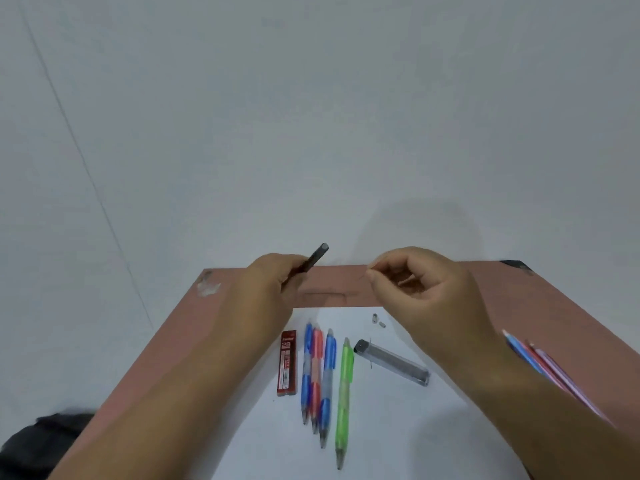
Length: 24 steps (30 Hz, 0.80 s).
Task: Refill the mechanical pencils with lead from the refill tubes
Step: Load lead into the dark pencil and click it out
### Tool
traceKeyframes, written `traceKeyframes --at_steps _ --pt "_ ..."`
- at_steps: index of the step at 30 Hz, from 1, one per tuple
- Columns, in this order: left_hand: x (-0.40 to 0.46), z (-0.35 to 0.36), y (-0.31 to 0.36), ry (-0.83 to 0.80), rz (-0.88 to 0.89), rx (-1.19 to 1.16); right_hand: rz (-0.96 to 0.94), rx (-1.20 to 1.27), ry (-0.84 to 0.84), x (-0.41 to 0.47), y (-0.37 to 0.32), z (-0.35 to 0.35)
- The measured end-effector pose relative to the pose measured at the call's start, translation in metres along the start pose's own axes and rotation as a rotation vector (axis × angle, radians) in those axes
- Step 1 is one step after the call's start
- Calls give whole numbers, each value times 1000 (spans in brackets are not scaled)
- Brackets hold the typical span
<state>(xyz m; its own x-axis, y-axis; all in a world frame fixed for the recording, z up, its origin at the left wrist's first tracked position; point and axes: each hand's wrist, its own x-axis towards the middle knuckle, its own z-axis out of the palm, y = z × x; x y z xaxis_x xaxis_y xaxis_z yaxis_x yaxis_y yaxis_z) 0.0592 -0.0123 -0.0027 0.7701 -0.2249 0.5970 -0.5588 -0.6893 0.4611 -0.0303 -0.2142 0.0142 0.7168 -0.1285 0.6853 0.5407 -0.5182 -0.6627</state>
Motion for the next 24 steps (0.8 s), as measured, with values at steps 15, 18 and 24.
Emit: traceKeyframes --at_steps 15,18,24 --pt "-11 1 6 204 365 -56 -533 -250 112 -8 -14 6" --pt "-12 1 10 214 380 -63 -531 -241 105 -9 -14 6" --pt "-11 5 9 261 394 -53 -504 -173 138 -10 -16 6"
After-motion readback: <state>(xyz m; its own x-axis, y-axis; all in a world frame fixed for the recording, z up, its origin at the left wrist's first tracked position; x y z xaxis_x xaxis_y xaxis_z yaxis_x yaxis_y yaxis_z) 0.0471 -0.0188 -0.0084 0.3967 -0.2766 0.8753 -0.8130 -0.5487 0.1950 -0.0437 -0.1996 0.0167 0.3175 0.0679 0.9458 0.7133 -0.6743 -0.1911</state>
